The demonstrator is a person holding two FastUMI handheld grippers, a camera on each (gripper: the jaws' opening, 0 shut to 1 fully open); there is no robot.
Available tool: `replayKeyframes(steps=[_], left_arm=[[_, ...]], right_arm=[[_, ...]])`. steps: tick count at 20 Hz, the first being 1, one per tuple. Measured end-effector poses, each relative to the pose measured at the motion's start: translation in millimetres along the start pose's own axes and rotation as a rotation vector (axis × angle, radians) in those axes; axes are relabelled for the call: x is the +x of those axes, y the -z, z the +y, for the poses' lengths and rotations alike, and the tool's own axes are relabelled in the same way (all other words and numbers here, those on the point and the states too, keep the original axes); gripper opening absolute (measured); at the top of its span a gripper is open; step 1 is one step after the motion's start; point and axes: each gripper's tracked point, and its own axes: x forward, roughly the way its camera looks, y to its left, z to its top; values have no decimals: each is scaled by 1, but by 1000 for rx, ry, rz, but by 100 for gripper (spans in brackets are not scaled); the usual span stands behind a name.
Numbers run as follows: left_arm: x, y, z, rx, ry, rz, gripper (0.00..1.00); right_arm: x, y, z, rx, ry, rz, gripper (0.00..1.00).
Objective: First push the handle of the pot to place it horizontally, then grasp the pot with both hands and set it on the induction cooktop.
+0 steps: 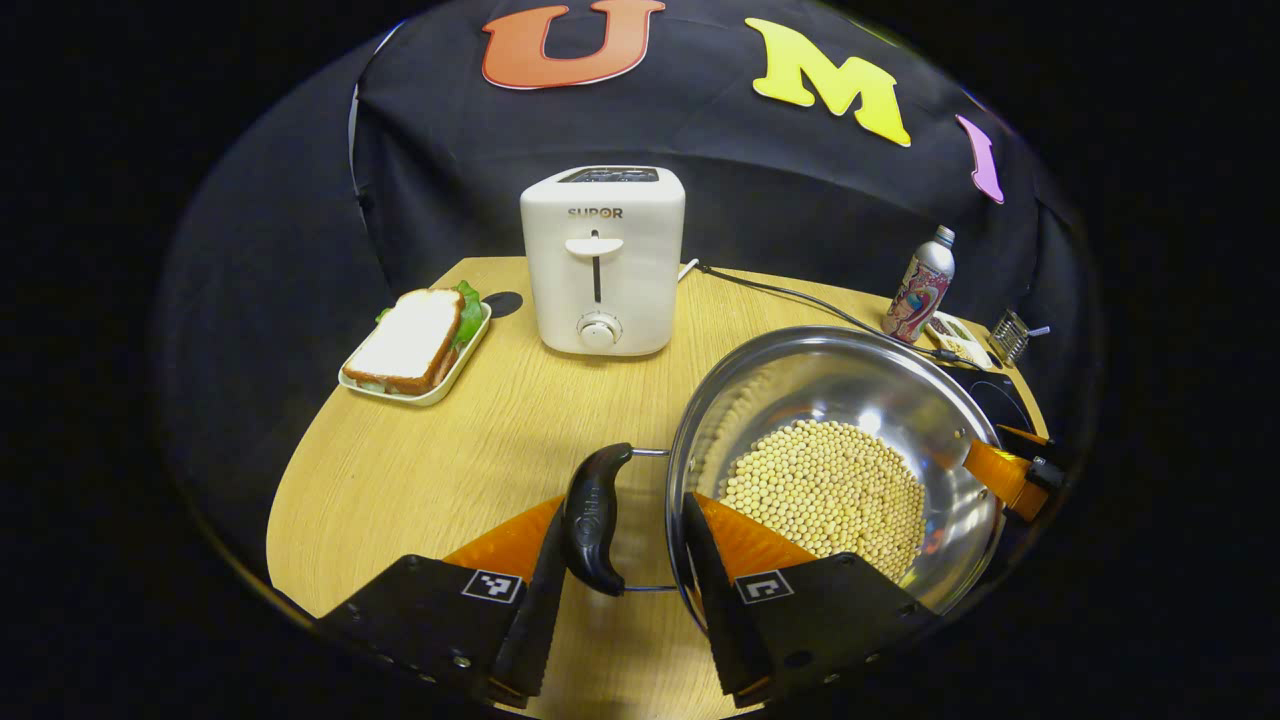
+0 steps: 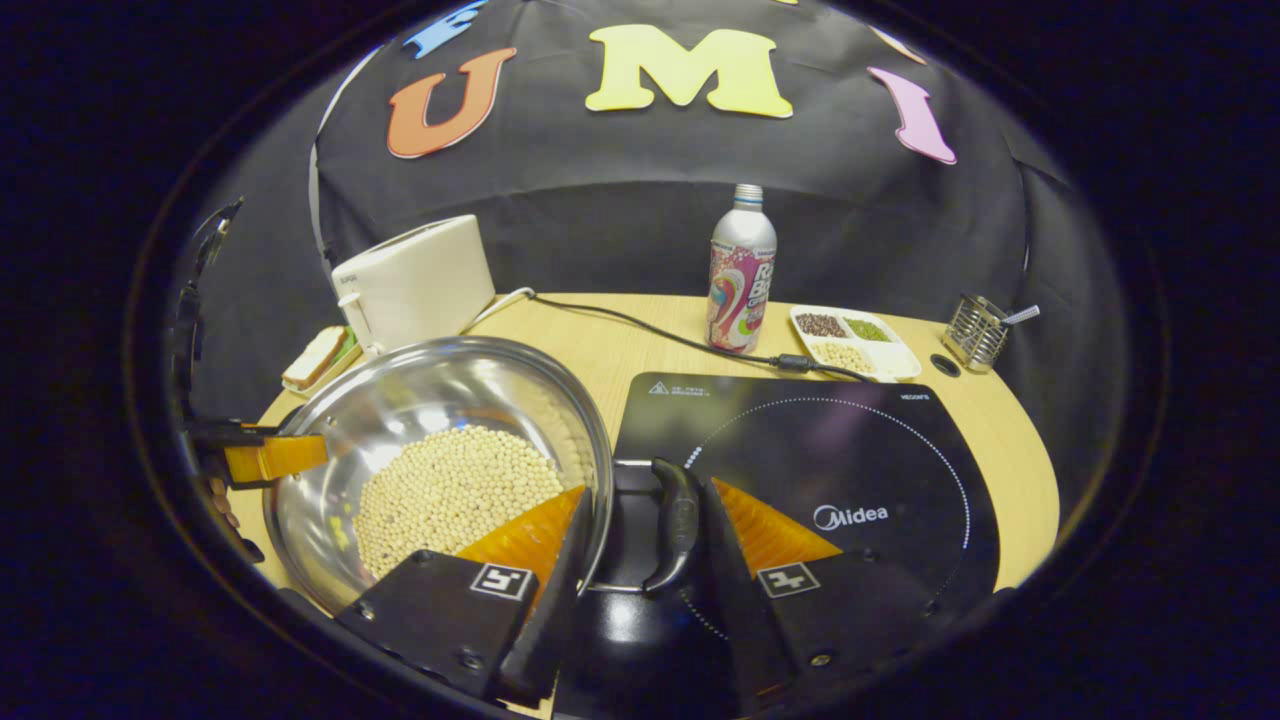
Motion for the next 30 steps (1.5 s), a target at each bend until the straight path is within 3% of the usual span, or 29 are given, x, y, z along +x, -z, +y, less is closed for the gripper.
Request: replayKeyframes(steps=[1,3,7,17,23,24,30], left_arm=[[-1,1,0,11,-8,6,62],[-7,-1,-1,8,-20,1,58],[-23,-8,2,23,-38,-14,58],[-127,-62,-19,40,-71,-92,58],[-182,-94,-66,53,-51,-159,58],[-186,-97,-72,62,-47,-169,58],[-193,-114,-135,81,-5,-184,58]], right_arm=[[0,-1,0,-10,-5,1,64],[-3,-1,1,-22,-20,7,59],[-20,-10,4,-35,-40,-9,53],[-115,-75,-14,-18,-80,-80,55],[-175,-120,-58,-5,-76,-142,53],[-180,-125,-67,-11,-72,-147,56],[-200,-137,-127,-4,-34,-158,53]])
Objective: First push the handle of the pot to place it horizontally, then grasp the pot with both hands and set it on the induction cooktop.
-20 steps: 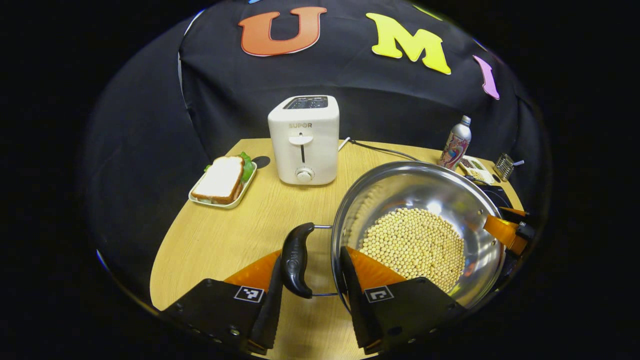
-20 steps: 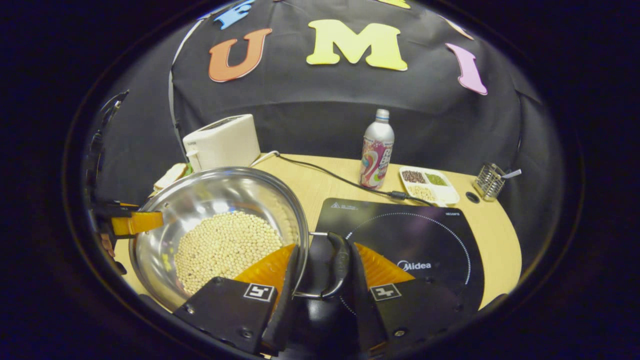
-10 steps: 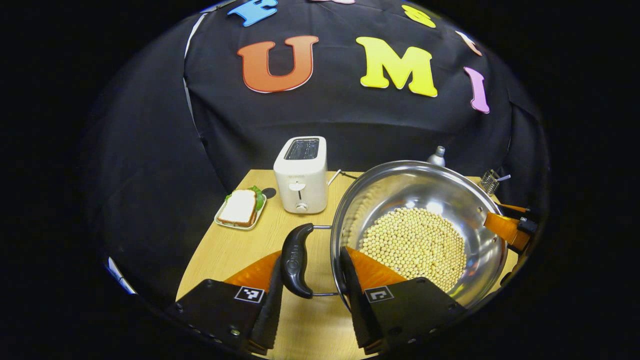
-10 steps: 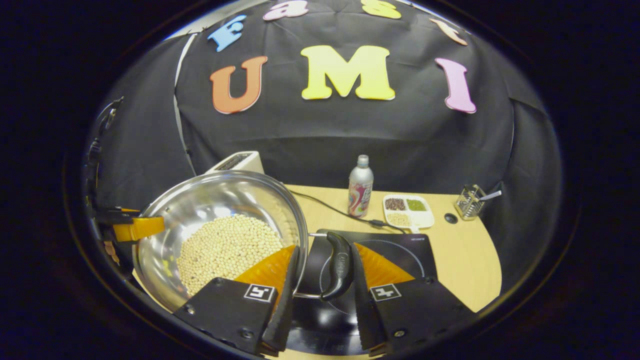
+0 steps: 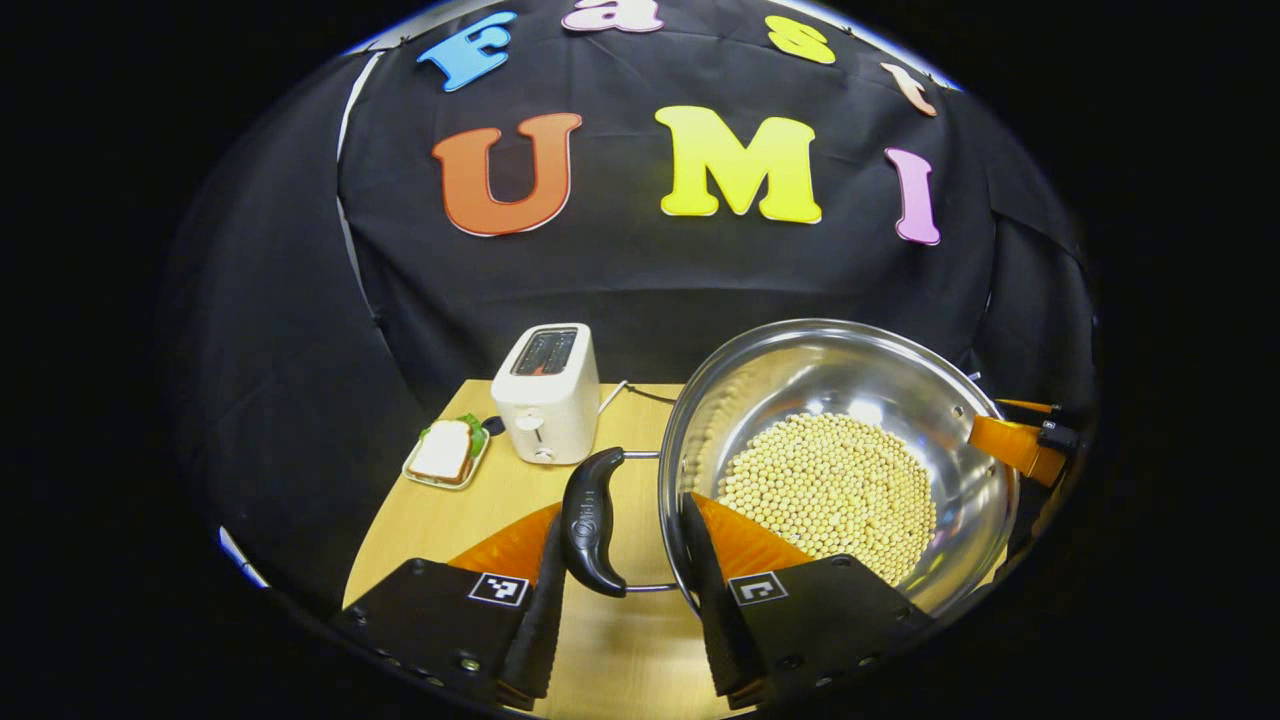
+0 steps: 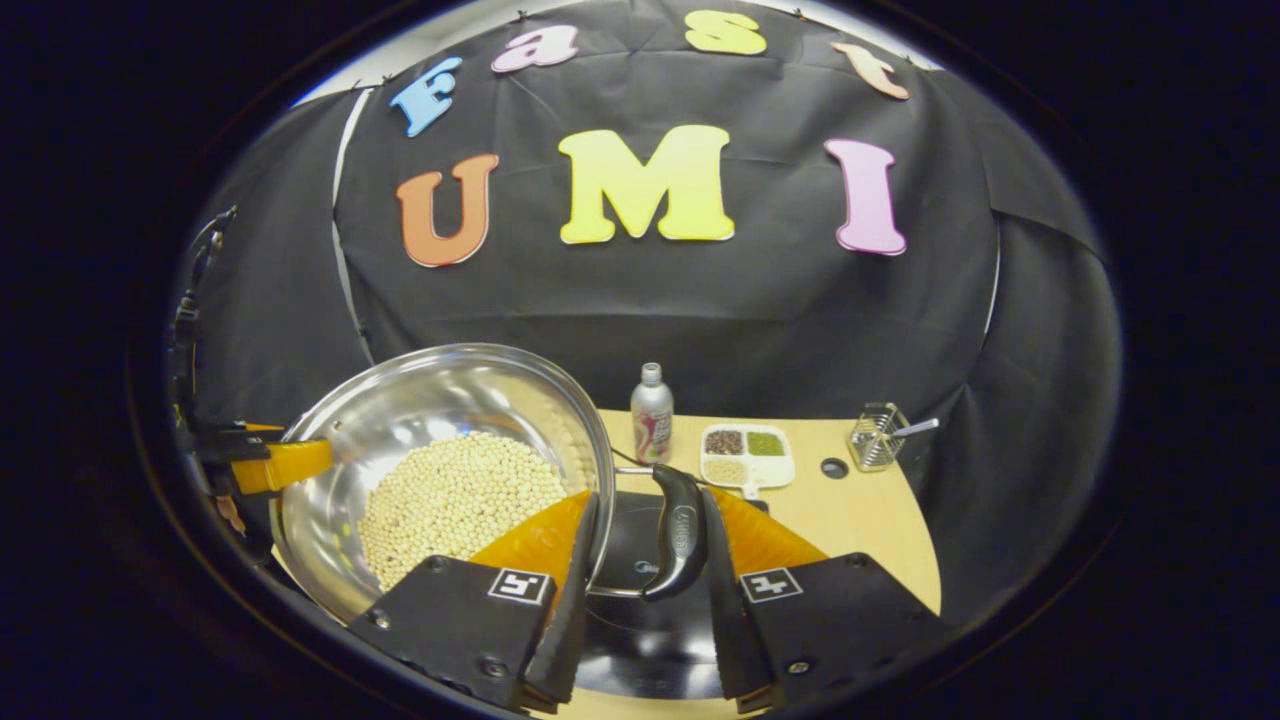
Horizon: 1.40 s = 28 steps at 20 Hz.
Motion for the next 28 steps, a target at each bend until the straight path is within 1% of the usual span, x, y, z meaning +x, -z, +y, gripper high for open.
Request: replayKeyframes(steps=[2,3,5,6,7,8,9,10,12,13,14,15,17,18,19,20,21,22,23,24,25,28], left_arm=[[2,-4,-21,8,19,-7,58],[4,-5,-31,10,29,-9,58],[7,-7,-50,19,45,-10,58],[10,-8,-58,25,50,-14,58],[12,-10,-67,27,55,-18,58],[14,-9,-75,29,62,-18,58],[17,-9,-83,27,69,-16,58],[21,-7,-91,27,75,-13,58],[28,-4,-101,16,83,-14,58],[33,-1,-106,8,86,-17,58],[37,1,-109,6,90,-17,58],[44,6,-111,5,93,-14,58],[55,17,-114,2,91,-4,58],[62,20,-114,-1,86,-1,58],[69,26,-115,3,82,4,58],[77,32,-116,11,76,14,58],[84,38,-118,17,74,25,58],[93,44,-120,19,76,35,58],[101,50,-122,11,80,46,58],[109,55,-124,4,86,52,58],[116,59,-125,2,90,56,58],[135,67,-128,-9,102,63,58]], right_arm=[[-5,0,-21,4,17,-6,55],[-7,0,-31,8,25,-6,53],[-10,2,-52,10,42,-8,53],[-10,3,-61,19,48,-8,56],[-10,3,-69,23,53,-8,53],[-9,4,-78,24,56,-6,55],[-8,5,-85,27,61,-5,55],[-8,7,-93,28,66,-1,53],[-4,11,-104,24,79,0,53],[-2,12,-108,22,84,-1,56],[2,16,-112,25,87,2,55],[6,21,-114,33,87,8,53],[19,33,-118,56,78,21,53],[28,41,-119,66,71,34,55],[37,48,-120,75,66,41,55],[47,57,-121,79,63,55,53],[55,66,-123,85,63,69,53],[63,74,-124,90,64,80,56],[69,78,-125,95,65,86,53],[77,82,-128,95,69,92,55],[83,87,-129,90,73,94,53],[101,96,-132,95,86,105,53]])
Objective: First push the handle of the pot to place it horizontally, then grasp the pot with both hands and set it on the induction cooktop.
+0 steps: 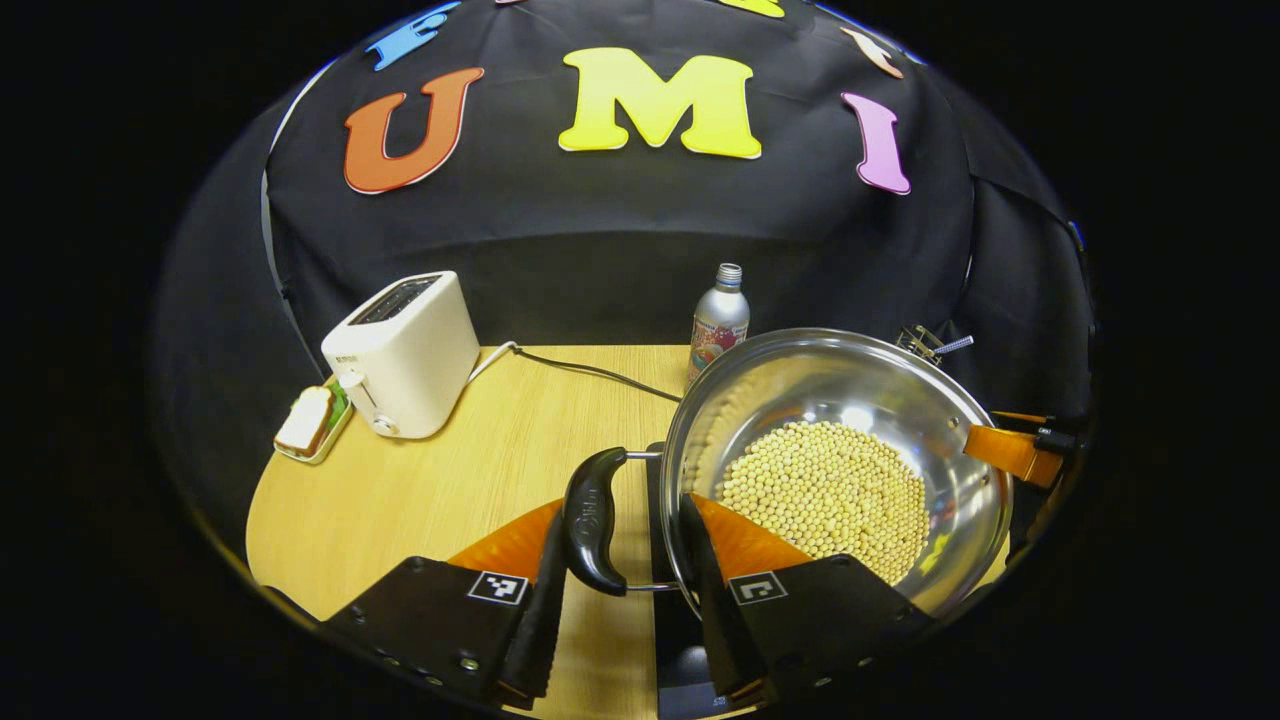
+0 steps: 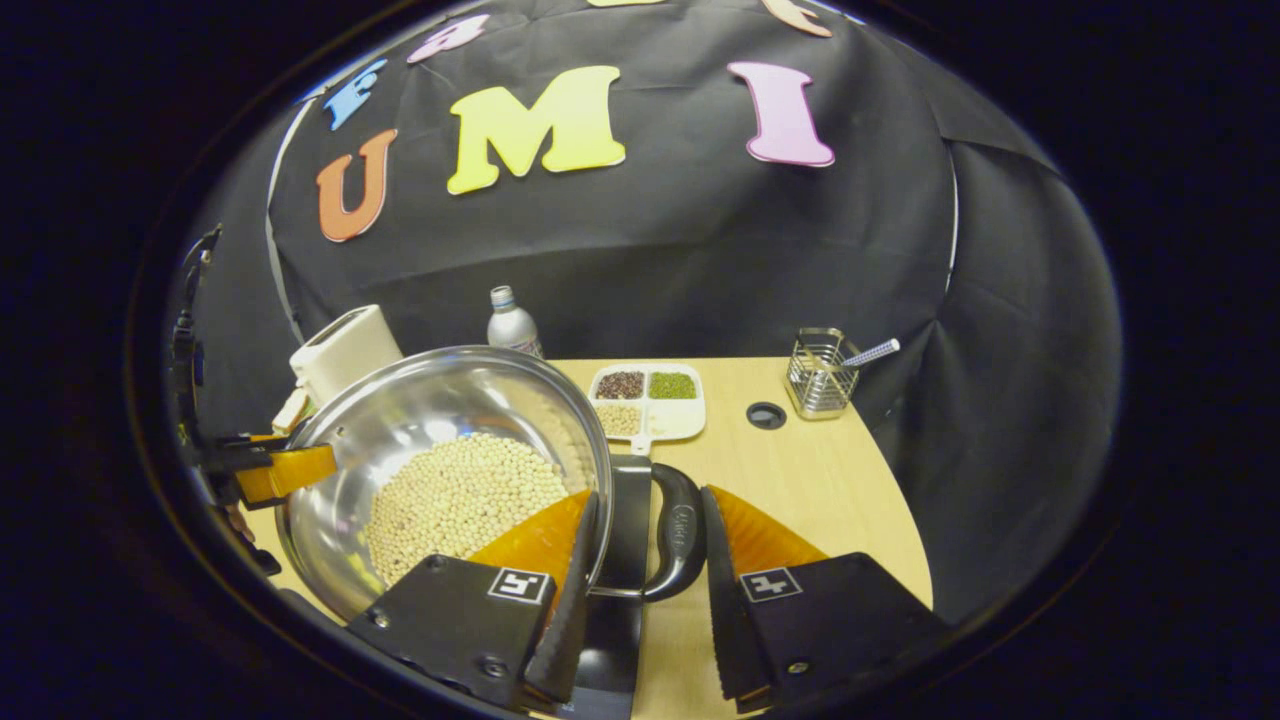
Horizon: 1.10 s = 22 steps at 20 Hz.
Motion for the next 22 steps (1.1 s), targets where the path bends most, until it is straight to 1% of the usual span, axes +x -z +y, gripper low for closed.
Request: replayKeyframes(steps=[1,3,4,5,6,8,9,12,13,14,16,17,18,19,20,21,22], left_arm=[[6,2,0,0,5,2,58],[17,4,-1,0,13,-2,58],[20,6,-3,-7,18,1,58],[23,9,-4,-12,24,5,58],[25,13,-4,-21,29,12,58],[27,20,-5,-33,38,27,58],[30,13,-3,-41,46,-15,59],[29,15,0,-68,52,-26,64],[29,16,0,-71,56,-29,67],[27,15,0,-79,59,-32,67],[21,14,8,-104,25,-49,67],[16,16,12,-113,14,-53,76],[12,17,14,-123,4,-58,83],[7,17,15,-132,-1,-63,91],[1,17,15,-130,-5,-71,94],[-5,16,15,-126,-10,-84,97],[-12,14,14,-120,-12,-103,98]], right_arm=[[5,4,-2,4,4,11,56],[15,8,-3,11,9,20,53],[18,12,-5,20,12,24,53],[20,15,-6,22,17,30,56],[22,19,-7,24,18,35,53],[27,28,-7,12,15,45,53],[21,22,-5,28,11,19,55],[29,24,-7,23,5,6,61],[28,24,-8,21,11,5,65],[26,25,-10,15,18,1,65],[23,25,-15,-12,58,-15,70],[19,25,-16,-24,67,-27,84],[14,26,-14,-38,69,-40,80],[9,26,-12,-48,66,-51,86],[3,26,-11,-53,64,-67,89],[-5,26,-11,-54,69,-84,89],[-14,26,-13,-53,75,-101,89]])
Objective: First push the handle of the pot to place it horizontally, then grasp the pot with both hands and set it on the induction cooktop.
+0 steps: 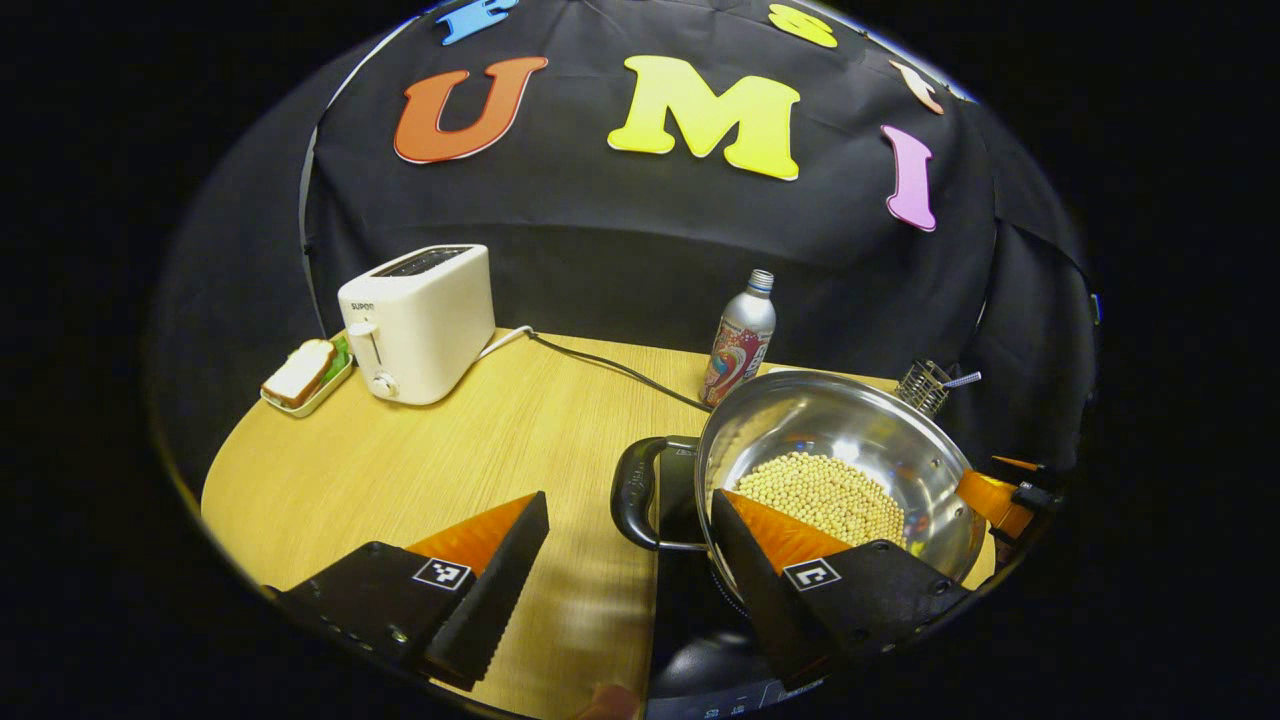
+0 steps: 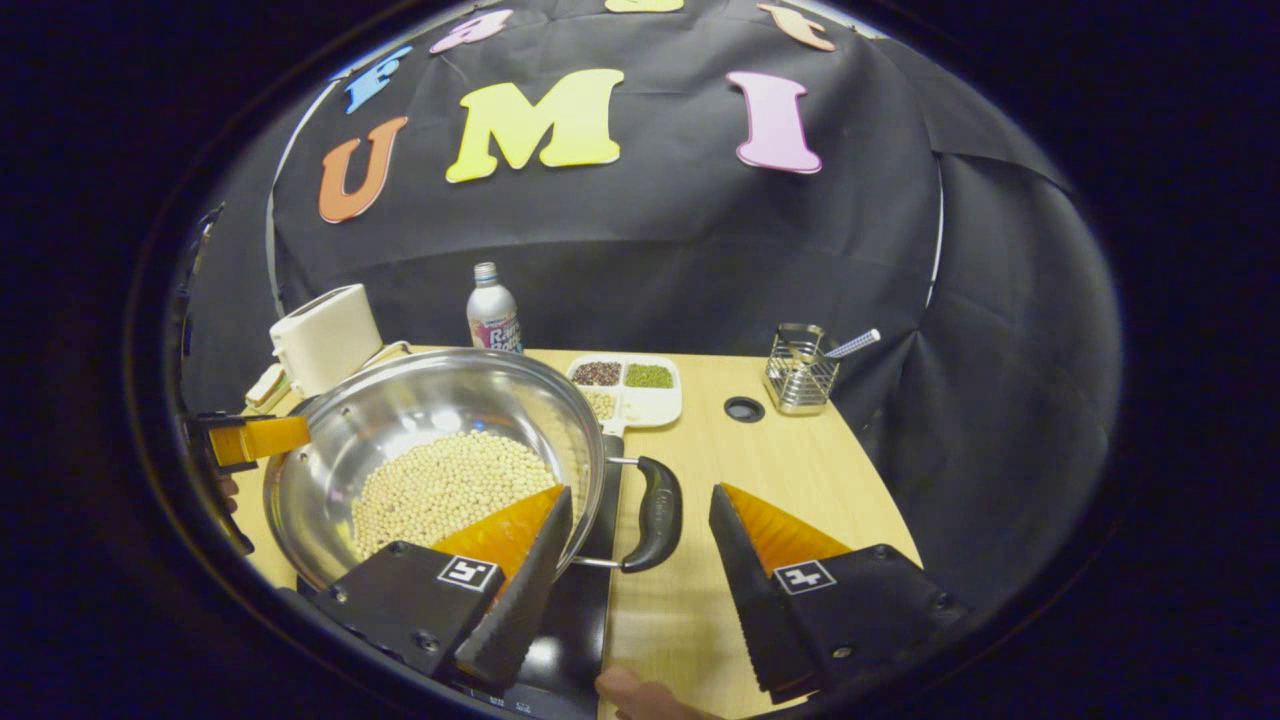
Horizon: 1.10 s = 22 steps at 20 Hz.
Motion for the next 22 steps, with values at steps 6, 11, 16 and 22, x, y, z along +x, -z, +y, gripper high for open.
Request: replayKeyframes(steps=[6,11,16,22], left_arm=[[-61,-5,-5,17,1,-64,96],[-121,-13,-8,-10,6,-168,96],[-200,-22,-12,25,-26,-291,96],[-282,-46,-23,72,-48,-447,95]], right_arm=[[-60,-5,-9,34,21,-93,86],[-121,-3,-7,74,9,-162,89],[-197,-11,-14,76,36,-285,94],[-275,-19,-12,53,47,-371,99]])
